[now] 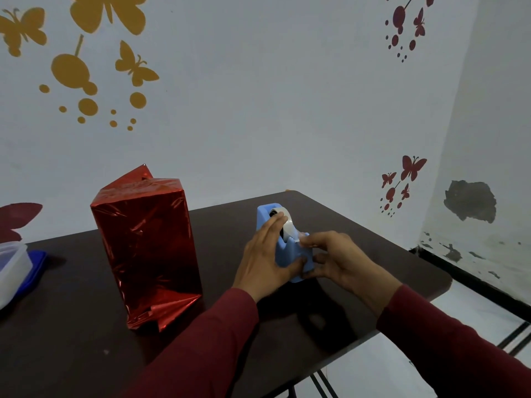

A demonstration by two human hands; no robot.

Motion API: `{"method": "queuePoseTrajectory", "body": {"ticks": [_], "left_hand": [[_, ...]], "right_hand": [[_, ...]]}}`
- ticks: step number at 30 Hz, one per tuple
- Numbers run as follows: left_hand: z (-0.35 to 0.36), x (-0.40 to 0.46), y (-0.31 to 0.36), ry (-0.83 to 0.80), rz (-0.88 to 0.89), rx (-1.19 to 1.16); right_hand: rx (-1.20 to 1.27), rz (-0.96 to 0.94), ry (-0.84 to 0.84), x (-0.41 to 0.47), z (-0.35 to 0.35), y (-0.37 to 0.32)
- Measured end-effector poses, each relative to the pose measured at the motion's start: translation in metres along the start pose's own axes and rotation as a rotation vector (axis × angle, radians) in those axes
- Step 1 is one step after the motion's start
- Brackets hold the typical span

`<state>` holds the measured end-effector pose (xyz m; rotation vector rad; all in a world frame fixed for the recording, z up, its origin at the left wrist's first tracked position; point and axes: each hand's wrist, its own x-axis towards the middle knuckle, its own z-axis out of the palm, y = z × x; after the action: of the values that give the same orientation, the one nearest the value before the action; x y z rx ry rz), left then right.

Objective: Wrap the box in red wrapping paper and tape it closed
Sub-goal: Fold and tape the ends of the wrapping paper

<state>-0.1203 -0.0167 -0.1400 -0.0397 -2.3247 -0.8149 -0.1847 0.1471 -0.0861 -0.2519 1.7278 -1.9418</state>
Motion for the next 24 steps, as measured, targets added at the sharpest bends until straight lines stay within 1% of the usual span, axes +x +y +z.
{"method": "queuePoseTrajectory", "body": {"ticks": [4, 7, 12, 13, 16, 17, 18, 19, 21, 23, 24], "left_hand": [[0.001, 0.000, -0.001, 0.008, 0.005, 0.003], [0.001, 0.000, -0.001, 0.005, 0.005, 0.004], [0.001, 0.000, -0.001, -0.009, -0.016, -0.019], [0.001, 0.000, -0.001, -0.011, -0.017, -0.026], [-0.001, -0.001, -0.003, -0.033, -0.005, -0.020], [-0.001, -0.002, -0.004, -0.034, 0.007, -0.023], [-0.002, -0.003, -0.004, -0.020, 0.022, -0.031], [-0.003, -0.003, -0.004, 0.008, 0.036, -0.045], [-0.006, -0.006, 0.001, 0.099, 0.079, -0.063], [-0.007, -0.008, 0.010, 0.200, 0.171, -0.035], [-0.006, -0.008, 0.016, 0.226, 0.213, -0.017]], "right_hand": [[-0.013, 0.001, 0.006, -0.001, -0.003, 0.003], [-0.102, -0.034, -0.027, -0.003, -0.005, 0.001], [-0.348, -0.062, -0.057, 0.007, -0.011, -0.012], [-0.431, -0.071, -0.045, 0.009, -0.011, -0.013], [-0.792, -0.175, -0.032, 0.012, -0.014, -0.013], [-0.814, -0.197, -0.052, 0.013, -0.017, -0.011], [-0.772, -0.199, -0.093, 0.014, -0.021, -0.009], [-0.676, -0.180, -0.135, 0.012, -0.026, -0.007], [-0.422, -0.144, -0.184, 0.003, -0.032, 0.003], [-0.219, -0.192, -0.127, -0.004, -0.035, 0.015], [-0.158, -0.234, -0.077, -0.007, -0.037, 0.021]]}}
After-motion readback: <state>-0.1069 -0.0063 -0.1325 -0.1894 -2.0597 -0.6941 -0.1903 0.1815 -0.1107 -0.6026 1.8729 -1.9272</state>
